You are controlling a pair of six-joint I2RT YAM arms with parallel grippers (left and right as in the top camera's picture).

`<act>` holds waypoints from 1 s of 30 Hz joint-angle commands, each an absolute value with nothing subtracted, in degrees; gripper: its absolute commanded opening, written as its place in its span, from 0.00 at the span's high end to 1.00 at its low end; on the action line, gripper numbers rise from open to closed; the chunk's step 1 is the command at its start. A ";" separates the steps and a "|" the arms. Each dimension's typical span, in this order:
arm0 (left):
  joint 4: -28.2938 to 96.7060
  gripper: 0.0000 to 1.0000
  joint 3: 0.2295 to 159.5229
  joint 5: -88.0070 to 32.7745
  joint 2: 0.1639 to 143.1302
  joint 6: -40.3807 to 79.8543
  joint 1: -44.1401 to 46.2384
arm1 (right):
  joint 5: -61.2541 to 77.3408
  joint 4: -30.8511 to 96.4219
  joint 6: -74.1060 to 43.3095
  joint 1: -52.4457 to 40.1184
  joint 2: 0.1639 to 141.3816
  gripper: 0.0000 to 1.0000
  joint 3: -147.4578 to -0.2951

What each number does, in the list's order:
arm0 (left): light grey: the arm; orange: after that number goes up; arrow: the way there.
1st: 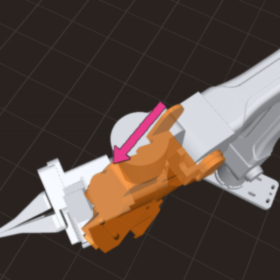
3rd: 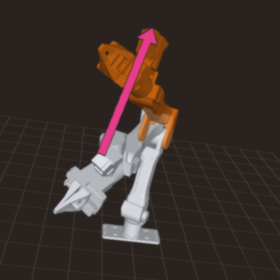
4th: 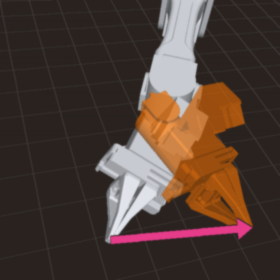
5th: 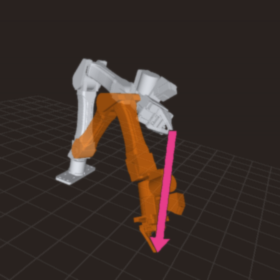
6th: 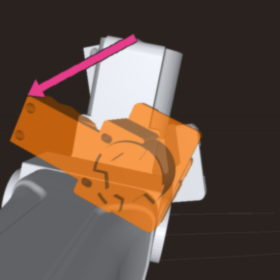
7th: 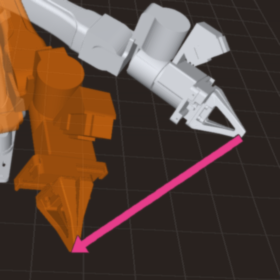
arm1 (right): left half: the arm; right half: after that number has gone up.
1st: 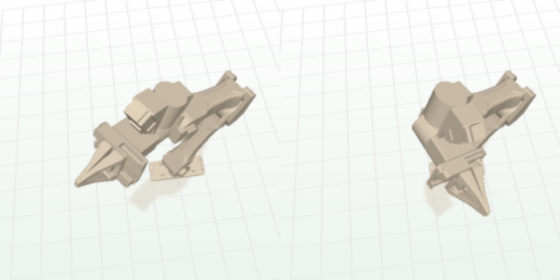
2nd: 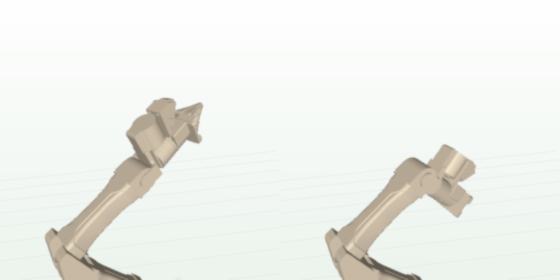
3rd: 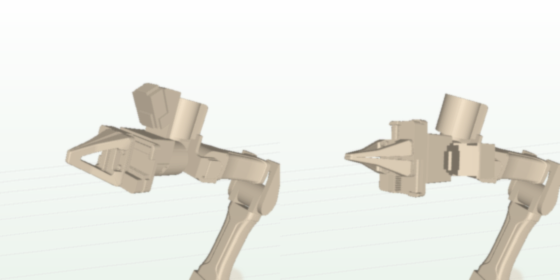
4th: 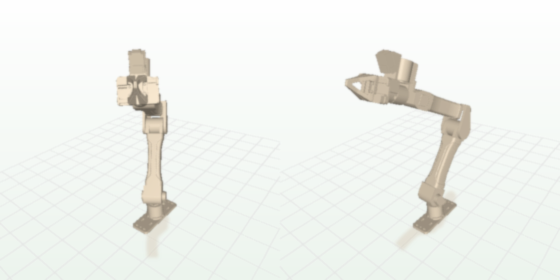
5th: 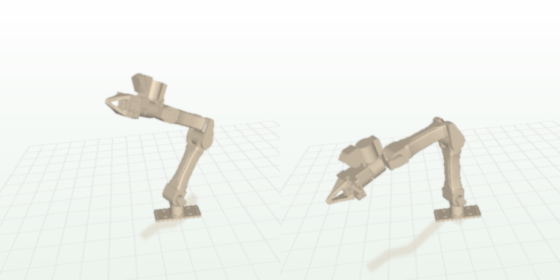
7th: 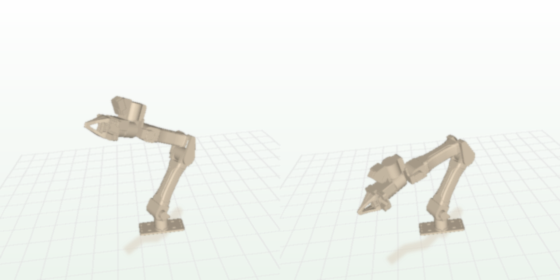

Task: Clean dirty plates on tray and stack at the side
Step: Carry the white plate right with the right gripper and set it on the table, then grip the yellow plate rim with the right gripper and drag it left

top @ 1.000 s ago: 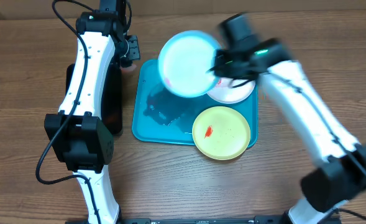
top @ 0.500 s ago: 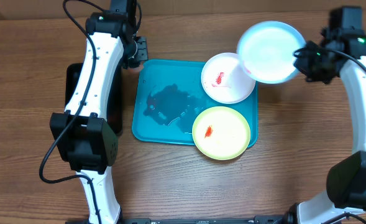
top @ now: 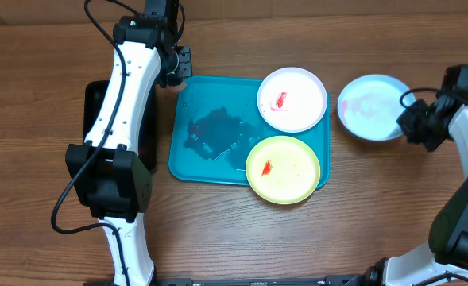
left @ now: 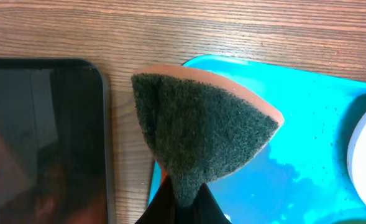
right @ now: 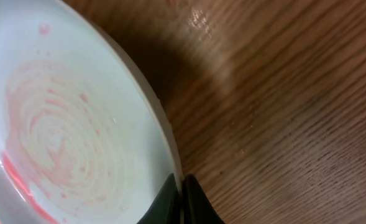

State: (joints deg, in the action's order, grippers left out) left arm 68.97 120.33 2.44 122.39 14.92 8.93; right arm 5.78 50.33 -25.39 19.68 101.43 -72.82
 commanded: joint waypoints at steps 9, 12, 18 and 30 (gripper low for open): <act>68.75 0.96 120.14 2.98 121.78 15.86 9.15 | 4.51 42.00 -25.71 19.64 101.06 0.96 -62.72; 68.73 0.96 120.14 2.98 121.78 15.86 9.15 | 5.37 42.09 -25.71 19.64 101.03 0.54 -62.92; 68.71 0.96 120.14 2.98 121.78 15.88 9.15 | 9.30 52.12 -24.80 19.25 100.77 0.46 -71.00; 68.73 0.96 120.14 3.01 121.78 15.88 9.15 | 18.48 71.42 -17.28 3.29 98.00 0.45 -79.48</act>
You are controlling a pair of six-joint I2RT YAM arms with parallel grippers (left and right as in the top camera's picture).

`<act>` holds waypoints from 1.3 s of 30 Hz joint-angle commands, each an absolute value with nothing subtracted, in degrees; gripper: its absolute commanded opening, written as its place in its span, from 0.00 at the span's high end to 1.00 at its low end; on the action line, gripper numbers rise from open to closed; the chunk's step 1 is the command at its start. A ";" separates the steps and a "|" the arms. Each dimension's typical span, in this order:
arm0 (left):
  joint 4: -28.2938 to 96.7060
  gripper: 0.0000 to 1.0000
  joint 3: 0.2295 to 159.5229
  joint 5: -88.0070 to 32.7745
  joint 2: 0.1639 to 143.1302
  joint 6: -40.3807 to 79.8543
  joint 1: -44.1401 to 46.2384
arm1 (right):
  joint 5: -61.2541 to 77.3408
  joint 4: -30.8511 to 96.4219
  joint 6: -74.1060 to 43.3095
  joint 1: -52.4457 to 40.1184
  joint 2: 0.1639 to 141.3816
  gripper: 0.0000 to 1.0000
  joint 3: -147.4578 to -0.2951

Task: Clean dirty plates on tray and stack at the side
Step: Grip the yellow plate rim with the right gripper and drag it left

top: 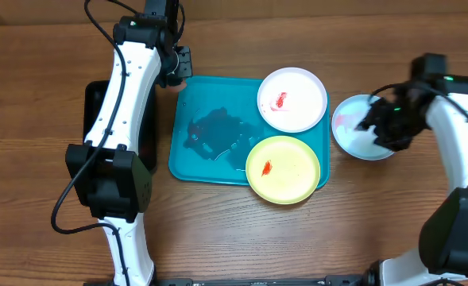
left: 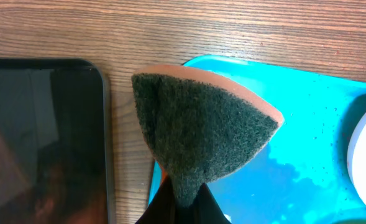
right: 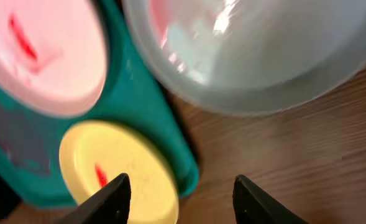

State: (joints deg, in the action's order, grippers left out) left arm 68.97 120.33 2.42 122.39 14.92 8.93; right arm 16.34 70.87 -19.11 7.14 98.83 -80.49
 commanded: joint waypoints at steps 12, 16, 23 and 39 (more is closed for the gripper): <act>68.73 0.95 120.14 3.16 121.78 15.88 9.15 | 15.07 60.73 -20.80 -8.23 98.02 0.47 -63.79; 68.71 0.96 120.14 3.16 121.78 15.88 9.15 | 15.11 54.57 -20.56 -9.30 98.04 0.51 -59.61; 68.62 0.96 120.14 3.62 121.78 15.86 9.15 | 15.11 50.65 -20.62 -10.35 98.06 0.68 -56.49; 68.62 0.96 120.14 3.57 121.78 15.88 9.15 | 13.96 51.33 -26.57 -18.68 96.88 0.96 -66.76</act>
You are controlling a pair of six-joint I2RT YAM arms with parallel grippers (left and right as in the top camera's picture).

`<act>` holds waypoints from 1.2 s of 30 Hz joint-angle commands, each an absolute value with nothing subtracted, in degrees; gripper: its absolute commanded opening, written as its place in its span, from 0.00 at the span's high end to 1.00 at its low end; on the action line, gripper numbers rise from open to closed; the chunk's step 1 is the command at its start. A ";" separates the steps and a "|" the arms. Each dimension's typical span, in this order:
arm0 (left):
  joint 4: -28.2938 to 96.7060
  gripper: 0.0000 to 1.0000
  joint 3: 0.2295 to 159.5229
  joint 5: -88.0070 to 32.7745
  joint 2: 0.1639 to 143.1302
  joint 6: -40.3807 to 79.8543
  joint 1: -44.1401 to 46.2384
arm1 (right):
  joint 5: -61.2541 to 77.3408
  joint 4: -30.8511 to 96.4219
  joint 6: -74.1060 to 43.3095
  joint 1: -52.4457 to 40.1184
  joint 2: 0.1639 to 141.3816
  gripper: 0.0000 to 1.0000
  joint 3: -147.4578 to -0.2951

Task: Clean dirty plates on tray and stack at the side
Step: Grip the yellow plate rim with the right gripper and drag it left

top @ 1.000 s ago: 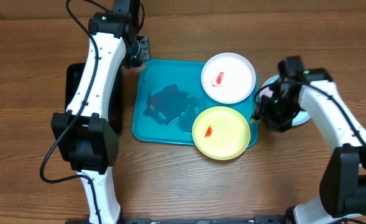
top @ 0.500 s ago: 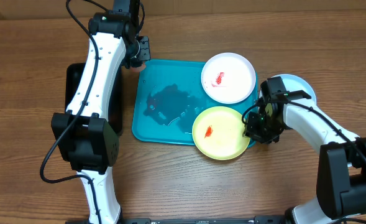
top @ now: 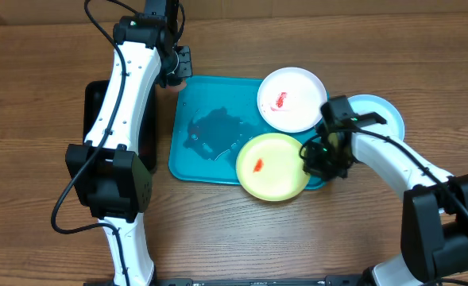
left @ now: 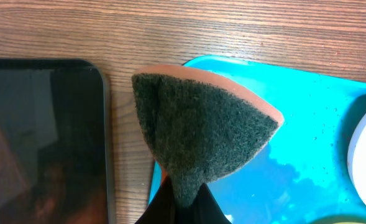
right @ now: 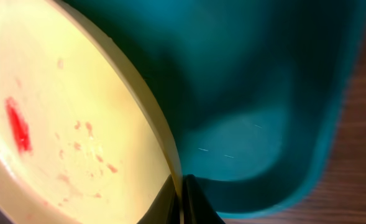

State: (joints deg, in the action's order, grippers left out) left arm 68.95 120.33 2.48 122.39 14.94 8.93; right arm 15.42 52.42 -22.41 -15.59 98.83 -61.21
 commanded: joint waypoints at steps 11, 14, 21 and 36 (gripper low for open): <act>68.97 0.96 120.14 3.57 121.78 15.62 9.15 | 10.50 41.52 -34.92 -27.73 105.78 0.96 -76.14; 68.95 0.96 120.14 3.57 121.78 15.40 9.15 | 10.07 42.09 -34.09 -28.91 109.03 0.96 -79.64; 69.67 0.96 120.14 2.94 121.78 15.22 9.21 | 10.96 42.02 -34.13 -30.11 117.14 0.96 -84.95; 72.23 0.96 120.14 -2.15 121.78 6.33 12.27 | 12.23 41.89 -45.65 -30.76 120.27 0.70 -85.19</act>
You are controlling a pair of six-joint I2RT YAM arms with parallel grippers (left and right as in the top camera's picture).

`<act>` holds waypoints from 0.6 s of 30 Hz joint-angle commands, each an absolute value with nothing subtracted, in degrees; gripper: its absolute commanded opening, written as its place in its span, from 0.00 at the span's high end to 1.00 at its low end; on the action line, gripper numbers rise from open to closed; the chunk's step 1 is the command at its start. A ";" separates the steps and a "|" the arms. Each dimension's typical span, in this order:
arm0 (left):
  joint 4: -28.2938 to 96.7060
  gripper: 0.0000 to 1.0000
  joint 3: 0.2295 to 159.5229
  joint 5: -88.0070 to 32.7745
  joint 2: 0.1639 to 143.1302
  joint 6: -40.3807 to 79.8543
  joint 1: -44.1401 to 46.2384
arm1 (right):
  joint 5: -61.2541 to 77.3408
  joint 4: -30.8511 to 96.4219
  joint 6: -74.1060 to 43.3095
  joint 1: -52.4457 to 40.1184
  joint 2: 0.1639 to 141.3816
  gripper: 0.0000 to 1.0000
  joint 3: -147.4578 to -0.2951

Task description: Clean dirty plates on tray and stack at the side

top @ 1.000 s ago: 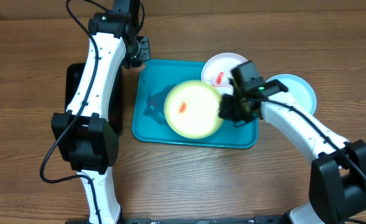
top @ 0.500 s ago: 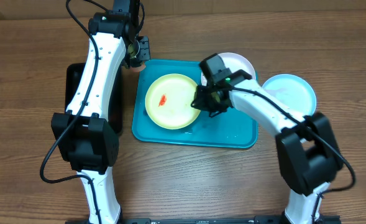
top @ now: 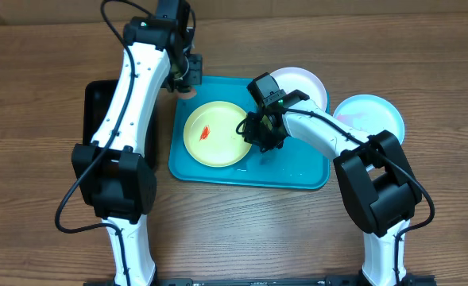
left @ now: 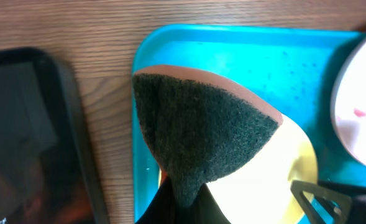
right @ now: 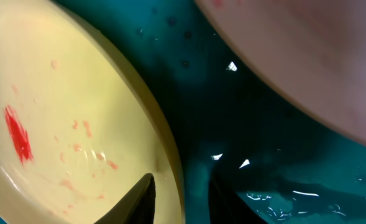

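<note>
A yellow plate [top: 210, 135] with a red smear lies in the left half of the teal tray [top: 297, 171]. My right gripper [top: 259, 133] is open at the plate's right rim. In the right wrist view one finger is over the yellow plate [right: 58, 112] and the other over wet tray. A white plate [top: 307, 79] with red marks sits at the tray's back right, partly under my right arm. My left gripper [left: 181, 199] is shut on a green sponge [left: 201, 130] with an orange back, above the tray's back-left corner.
A pale blue plate [top: 373, 115] with faint pink smears rests on the wooden table to the right of the tray. A black flat tray [top: 94, 119] lies to the left of the teal tray, under my left arm.
The yellow plate was at the tray's front right with my right gripper shut on its rim. It now lies in the tray's left half and the gripper is open. The sponge has shifted over the tray's corner.
My right gripper was shut on the pale blue plate's rim, on the table right of the tray. It was then open near that plate, then shut on the yellow plate's rim at the tray's front right. The yellow plate now lies at the tray's left, released.
</note>
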State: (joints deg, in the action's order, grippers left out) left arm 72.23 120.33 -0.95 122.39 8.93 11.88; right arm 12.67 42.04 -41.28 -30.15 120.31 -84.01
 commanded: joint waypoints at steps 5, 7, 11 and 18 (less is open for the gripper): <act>73.38 0.96 120.14 -2.17 121.78 6.81 12.38 | 10.96 42.50 -46.52 -31.18 120.31 0.78 -84.99; 74.39 0.96 120.14 -2.17 121.78 6.87 12.40 | 10.96 42.24 -46.52 -31.16 120.31 0.92 -84.86; 75.75 0.96 118.63 -2.76 121.84 6.90 12.43 | 9.87 42.11 -46.48 -31.16 120.31 0.96 -84.71; 67.90 0.96 106.08 -6.94 121.84 5.65 12.53 | 9.89 42.26 -45.52 -31.16 120.31 0.96 -84.71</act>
